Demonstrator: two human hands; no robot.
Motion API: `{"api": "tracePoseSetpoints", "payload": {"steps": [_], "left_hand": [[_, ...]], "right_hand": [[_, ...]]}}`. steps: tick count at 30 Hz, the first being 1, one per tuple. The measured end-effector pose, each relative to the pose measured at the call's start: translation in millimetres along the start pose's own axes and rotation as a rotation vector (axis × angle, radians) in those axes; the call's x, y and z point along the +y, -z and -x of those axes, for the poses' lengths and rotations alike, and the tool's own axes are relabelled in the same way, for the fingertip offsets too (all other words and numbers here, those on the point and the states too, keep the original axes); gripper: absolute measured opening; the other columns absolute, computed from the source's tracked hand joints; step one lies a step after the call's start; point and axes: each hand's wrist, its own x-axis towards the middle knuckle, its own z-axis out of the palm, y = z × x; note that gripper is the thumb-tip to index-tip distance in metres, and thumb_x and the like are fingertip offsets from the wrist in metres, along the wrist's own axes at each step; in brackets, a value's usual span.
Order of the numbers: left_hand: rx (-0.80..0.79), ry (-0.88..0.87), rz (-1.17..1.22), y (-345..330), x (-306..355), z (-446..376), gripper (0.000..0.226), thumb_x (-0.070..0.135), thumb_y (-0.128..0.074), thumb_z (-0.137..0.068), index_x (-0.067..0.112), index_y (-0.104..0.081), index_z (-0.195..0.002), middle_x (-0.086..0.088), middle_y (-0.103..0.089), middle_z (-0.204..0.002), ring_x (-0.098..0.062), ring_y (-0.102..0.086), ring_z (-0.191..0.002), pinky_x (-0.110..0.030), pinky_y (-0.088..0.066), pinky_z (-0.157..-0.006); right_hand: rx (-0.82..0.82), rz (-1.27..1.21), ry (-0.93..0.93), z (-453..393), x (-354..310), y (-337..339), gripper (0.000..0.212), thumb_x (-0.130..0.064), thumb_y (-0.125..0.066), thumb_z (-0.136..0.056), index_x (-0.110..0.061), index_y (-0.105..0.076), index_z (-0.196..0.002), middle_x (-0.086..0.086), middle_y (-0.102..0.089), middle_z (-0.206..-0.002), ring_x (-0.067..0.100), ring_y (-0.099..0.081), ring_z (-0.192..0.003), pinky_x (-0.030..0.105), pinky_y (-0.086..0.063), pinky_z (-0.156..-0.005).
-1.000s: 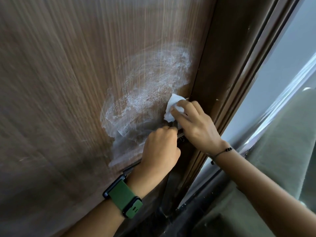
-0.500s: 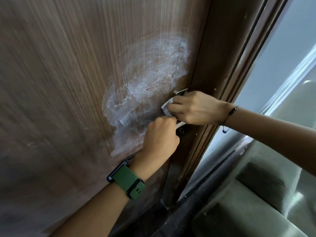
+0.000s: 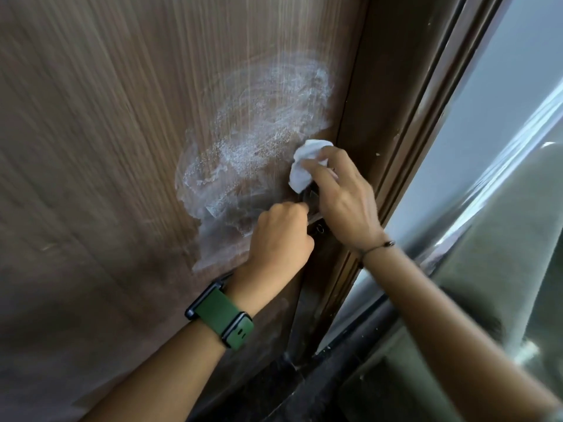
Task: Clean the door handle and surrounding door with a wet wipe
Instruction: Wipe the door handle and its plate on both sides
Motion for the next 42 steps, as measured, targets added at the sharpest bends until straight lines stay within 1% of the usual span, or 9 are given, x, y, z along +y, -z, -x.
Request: {"api": "tracePoseSetpoints", "payload": {"steps": [2,5,8,12,17,22,26,33,42], "left_hand": [[0.01,0.006,0.002,0,0,0,0.008,-0.002,-0.051,-0.076,0.005,-0.051,-0.072,-0.02,-0.064,-0.079,-0.044,-0.056,-0.078,-0.038,-0.031,-0.058],[-0.012,0.039,0.006,3,2,-1,0.006,-0.002,-0.052,-0.075,0.003,-0.055,-0.075,-0.021,-0.064,-0.083,-0.045,-0.056,-0.082,-0.038,-0.032,-0.058],[-0.006,0.028,-0.003,2,5,2,0.009,-0.001,-0.052,-0.074,0.007,-0.056,-0.077,-0.019,-0.065,-0.086,-0.043,-0.058,-0.085,-0.036,-0.031,-0.06],[0.004,0.019,-0.017,1,5,3,0.014,0.0,-0.054,-0.074,0.006,-0.06,-0.085,-0.017,-0.066,-0.087,-0.041,-0.059,-0.085,-0.034,-0.031,-0.06],[-0.023,0.044,-0.043,2,6,0,0.01,0.006,-0.058,-0.077,0.008,-0.06,-0.086,-0.018,-0.067,-0.089,-0.042,-0.058,-0.089,-0.038,-0.033,-0.061],[-0.01,0.034,-0.041,2,6,-1,0.016,0.005,-0.058,-0.075,0.008,-0.062,-0.09,-0.019,-0.067,-0.088,-0.043,-0.059,-0.088,-0.038,-0.039,-0.063],[-0.025,0.045,-0.018,4,6,0,0.022,0.001,-0.055,-0.075,0.008,-0.064,-0.093,-0.017,-0.069,-0.088,-0.04,-0.061,-0.088,-0.04,-0.045,-0.067],[0.028,0.032,-0.016,4,7,1,0.023,0.002,-0.053,-0.079,0.009,-0.064,-0.098,-0.015,-0.07,-0.092,-0.037,-0.062,-0.089,-0.041,-0.047,-0.07],[0.003,0.013,0.002,4,5,3,0.026,0.001,-0.054,-0.078,0.009,-0.064,-0.101,-0.015,-0.07,-0.092,-0.035,-0.063,-0.086,-0.035,-0.045,-0.065]], "right_hand": [[0.152,-0.162,-0.281,-3,-14,-9,0.034,0.008,-0.05,-0.084,0.005,-0.057,-0.117,0.025,-0.057,-0.113,0.037,-0.06,-0.096,0.039,-0.055,-0.066],[0.208,-0.285,-0.563,-12,-25,-14,0.041,0.011,-0.044,-0.081,0.004,-0.055,-0.12,0.022,-0.057,-0.116,0.033,-0.058,-0.099,0.024,-0.043,-0.077],[0.123,-0.397,-0.763,1,-30,-16,0.026,0.005,-0.041,-0.088,0.006,-0.059,-0.107,0.019,-0.062,-0.097,0.029,-0.059,-0.084,0.018,-0.034,-0.065],[0.131,-0.652,-0.91,-1,-23,-8,0.025,-0.006,-0.038,-0.093,-0.008,-0.061,-0.083,-0.004,-0.055,-0.062,0.002,-0.048,-0.049,0.02,-0.035,-0.048],[0.108,-0.596,-0.827,4,-31,-9,0.032,-0.004,-0.038,-0.094,-0.003,-0.057,-0.119,0.019,-0.067,-0.099,0.024,-0.06,-0.079,0.031,-0.045,-0.068],[0.168,-0.628,-0.789,-4,-23,-3,0.028,-0.004,-0.038,-0.092,-0.006,-0.065,-0.1,0.002,-0.06,-0.073,0.007,-0.049,-0.055,0.019,-0.033,-0.05],[0.054,-0.548,-0.686,10,-22,2,0.032,-0.004,-0.043,-0.092,-0.008,-0.062,-0.117,0.01,-0.067,-0.09,0.02,-0.062,-0.076,0.028,-0.048,-0.064],[-0.106,-0.257,-0.465,34,-24,5,0.026,-0.01,-0.046,-0.093,-0.006,-0.06,-0.115,0.015,-0.06,-0.113,0.03,-0.054,-0.097,0.036,-0.044,-0.081],[-0.175,-0.22,-0.39,13,-9,20,0.017,0.0,-0.055,-0.086,-0.002,-0.069,-0.093,0.014,-0.065,-0.101,0.028,-0.06,-0.092,0.03,-0.046,-0.075]]}}
